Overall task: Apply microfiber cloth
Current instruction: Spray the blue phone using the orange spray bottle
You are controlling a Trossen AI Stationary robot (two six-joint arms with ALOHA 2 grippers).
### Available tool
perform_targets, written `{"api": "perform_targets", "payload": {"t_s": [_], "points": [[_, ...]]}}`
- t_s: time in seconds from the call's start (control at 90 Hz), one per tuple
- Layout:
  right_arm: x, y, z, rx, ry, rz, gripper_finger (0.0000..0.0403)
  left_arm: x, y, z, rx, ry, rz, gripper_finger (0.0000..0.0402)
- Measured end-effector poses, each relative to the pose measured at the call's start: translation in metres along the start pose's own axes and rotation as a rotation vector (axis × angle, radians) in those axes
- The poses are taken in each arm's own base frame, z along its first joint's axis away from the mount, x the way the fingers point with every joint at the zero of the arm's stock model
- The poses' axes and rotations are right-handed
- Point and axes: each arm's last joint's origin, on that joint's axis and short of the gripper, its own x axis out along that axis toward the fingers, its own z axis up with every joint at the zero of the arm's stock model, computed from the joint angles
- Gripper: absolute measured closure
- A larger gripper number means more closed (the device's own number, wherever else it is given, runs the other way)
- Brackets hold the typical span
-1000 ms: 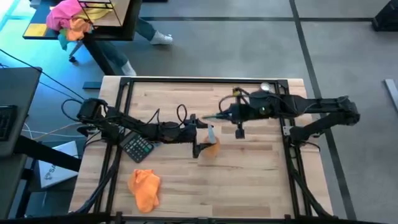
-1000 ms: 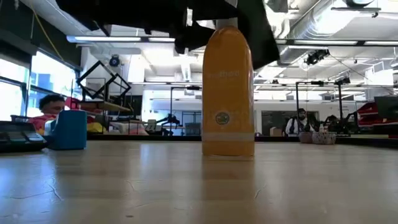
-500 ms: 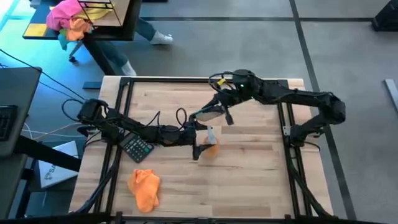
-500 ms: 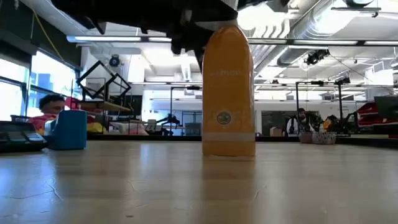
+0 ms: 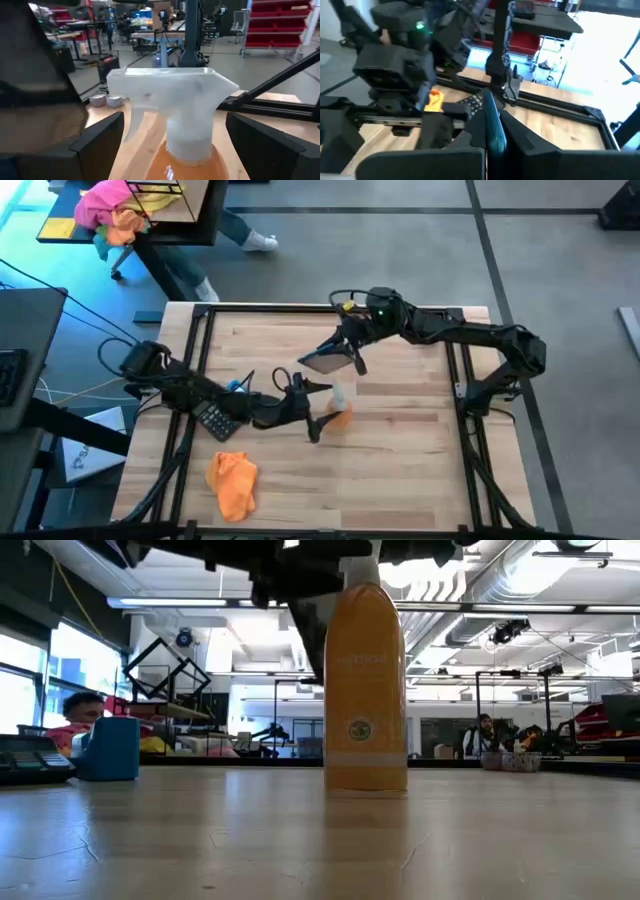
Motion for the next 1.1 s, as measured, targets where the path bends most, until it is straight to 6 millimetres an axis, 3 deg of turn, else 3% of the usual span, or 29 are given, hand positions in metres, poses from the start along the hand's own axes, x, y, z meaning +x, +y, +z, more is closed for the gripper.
{"api": "perform_targets", "payload": {"t_s": [0.378,0.8,1.1], "points": [[0.002,0.002,-0.032,0.085,-0.1,0.036,0.0403,0.0,-0.003,-0.003,-0.013,-0.008,0.023,0.0071],[0.006,0.01,-0.031,0.089,-0.097,0.046,0.0403,0.016,0.013,-0.01,-0.006,0.016,-0.031,0.0071],[-0.016,0.019,-0.014,0.057,-0.091,0.006,0.0403,0.022,0.015,-0.019,-0.024,0.019,0.004,0.0071]]}}
